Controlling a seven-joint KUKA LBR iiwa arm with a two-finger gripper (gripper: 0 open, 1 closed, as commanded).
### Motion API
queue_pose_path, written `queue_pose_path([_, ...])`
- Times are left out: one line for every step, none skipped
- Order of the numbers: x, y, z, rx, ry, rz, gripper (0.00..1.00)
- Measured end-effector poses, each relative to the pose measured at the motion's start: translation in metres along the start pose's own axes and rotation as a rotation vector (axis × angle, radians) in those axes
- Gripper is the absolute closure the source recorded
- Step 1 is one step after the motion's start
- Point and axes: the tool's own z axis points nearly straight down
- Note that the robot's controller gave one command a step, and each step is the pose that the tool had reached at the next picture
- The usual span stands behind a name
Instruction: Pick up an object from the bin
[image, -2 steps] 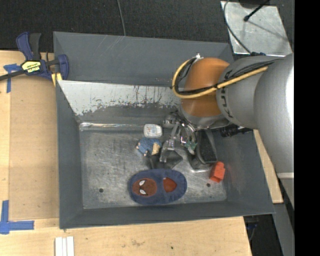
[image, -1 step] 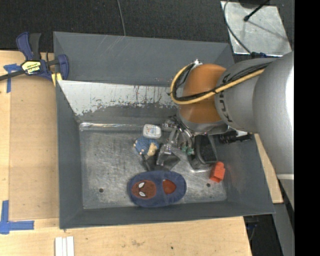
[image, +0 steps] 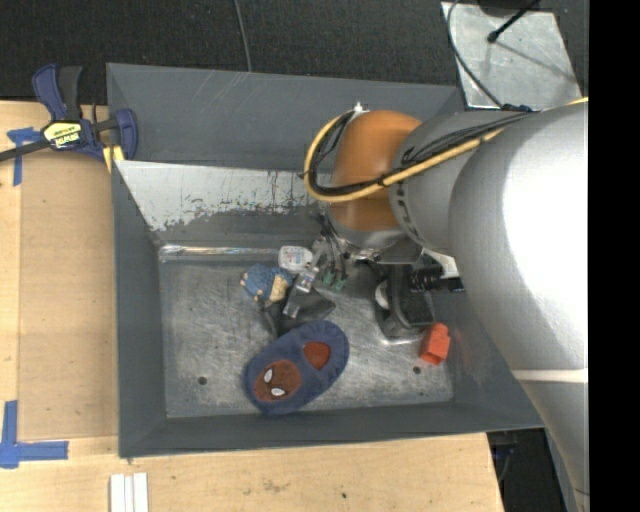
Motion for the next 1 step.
queue_pose_path([-0.0024,-0.0454,0.0006,-0.024,-0.015,-0.272,0.00])
